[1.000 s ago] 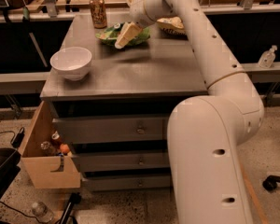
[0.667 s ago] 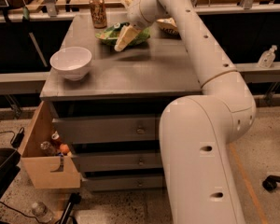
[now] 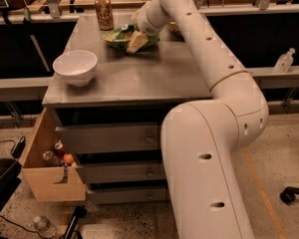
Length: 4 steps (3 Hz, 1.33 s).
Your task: Pick green rice chip bag
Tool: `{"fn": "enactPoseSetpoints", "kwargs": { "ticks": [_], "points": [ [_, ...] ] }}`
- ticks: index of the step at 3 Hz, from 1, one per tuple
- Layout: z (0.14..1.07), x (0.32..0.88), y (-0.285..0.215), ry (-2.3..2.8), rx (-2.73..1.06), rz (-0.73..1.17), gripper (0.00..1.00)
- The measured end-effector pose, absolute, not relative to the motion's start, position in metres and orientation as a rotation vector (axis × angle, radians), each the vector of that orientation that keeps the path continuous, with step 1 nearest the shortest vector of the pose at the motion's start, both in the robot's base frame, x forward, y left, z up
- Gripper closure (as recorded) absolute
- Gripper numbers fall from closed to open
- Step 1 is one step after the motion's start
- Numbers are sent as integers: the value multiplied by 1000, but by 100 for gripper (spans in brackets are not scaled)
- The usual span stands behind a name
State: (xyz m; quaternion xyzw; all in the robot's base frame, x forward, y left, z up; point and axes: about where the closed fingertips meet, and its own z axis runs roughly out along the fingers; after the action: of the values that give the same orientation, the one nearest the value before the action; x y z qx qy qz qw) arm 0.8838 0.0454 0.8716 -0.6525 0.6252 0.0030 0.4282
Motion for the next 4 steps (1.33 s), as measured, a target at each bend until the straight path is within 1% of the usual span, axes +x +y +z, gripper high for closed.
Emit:
{"fn": "enactPoseSetpoints", "kwargs": {
  "ticks": [1,2,3,4],
  "points": [
    [866,885,48,1568,-1635,9,64],
    [863,885,50,1570,-1639,12,87],
    [859,885,52,1570,-1643,17,100],
    [859,885,53,1570,-1643,17,100]
  ]
}}
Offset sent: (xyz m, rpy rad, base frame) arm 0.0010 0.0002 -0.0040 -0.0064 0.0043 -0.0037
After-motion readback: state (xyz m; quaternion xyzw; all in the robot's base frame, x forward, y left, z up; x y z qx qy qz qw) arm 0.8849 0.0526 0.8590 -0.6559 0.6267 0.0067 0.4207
